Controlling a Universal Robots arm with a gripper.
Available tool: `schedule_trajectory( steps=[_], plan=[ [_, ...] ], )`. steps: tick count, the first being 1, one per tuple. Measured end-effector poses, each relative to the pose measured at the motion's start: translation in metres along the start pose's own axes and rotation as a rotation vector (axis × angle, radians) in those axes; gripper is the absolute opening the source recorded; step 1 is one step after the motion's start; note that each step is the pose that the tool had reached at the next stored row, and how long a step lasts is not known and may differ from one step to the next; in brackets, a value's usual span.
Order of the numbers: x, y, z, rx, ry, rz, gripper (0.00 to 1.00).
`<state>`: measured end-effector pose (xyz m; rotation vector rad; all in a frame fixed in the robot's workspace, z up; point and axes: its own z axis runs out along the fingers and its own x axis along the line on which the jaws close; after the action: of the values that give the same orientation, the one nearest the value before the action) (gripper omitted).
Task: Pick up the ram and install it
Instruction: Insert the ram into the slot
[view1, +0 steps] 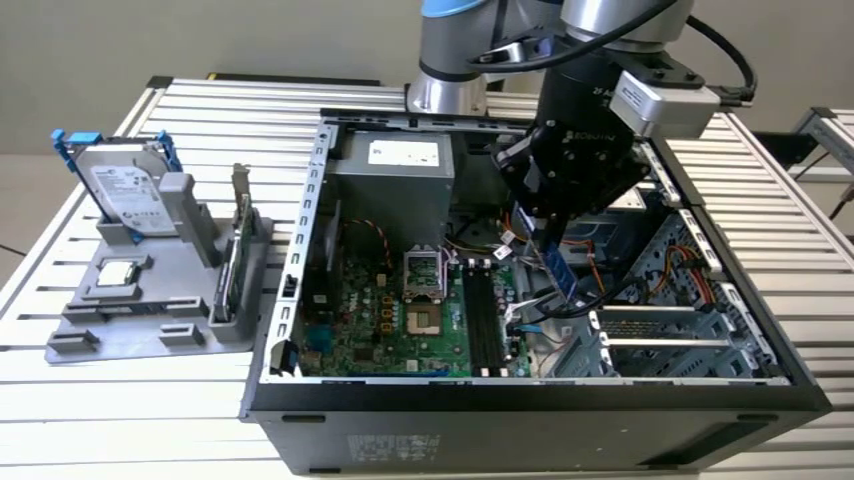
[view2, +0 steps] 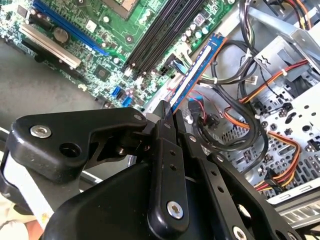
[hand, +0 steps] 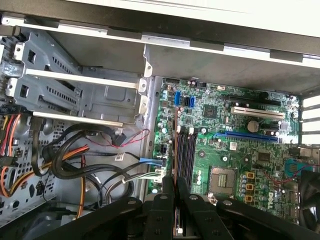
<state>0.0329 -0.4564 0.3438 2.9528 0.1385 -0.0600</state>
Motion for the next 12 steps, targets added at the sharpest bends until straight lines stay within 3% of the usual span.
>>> schedule_trajectory(
  steps=[12],
  plan=[
    [0.0002, -0.0006, 0.0032, -0.0201, -0.0019, 0.001, 0.00]
  ],
)
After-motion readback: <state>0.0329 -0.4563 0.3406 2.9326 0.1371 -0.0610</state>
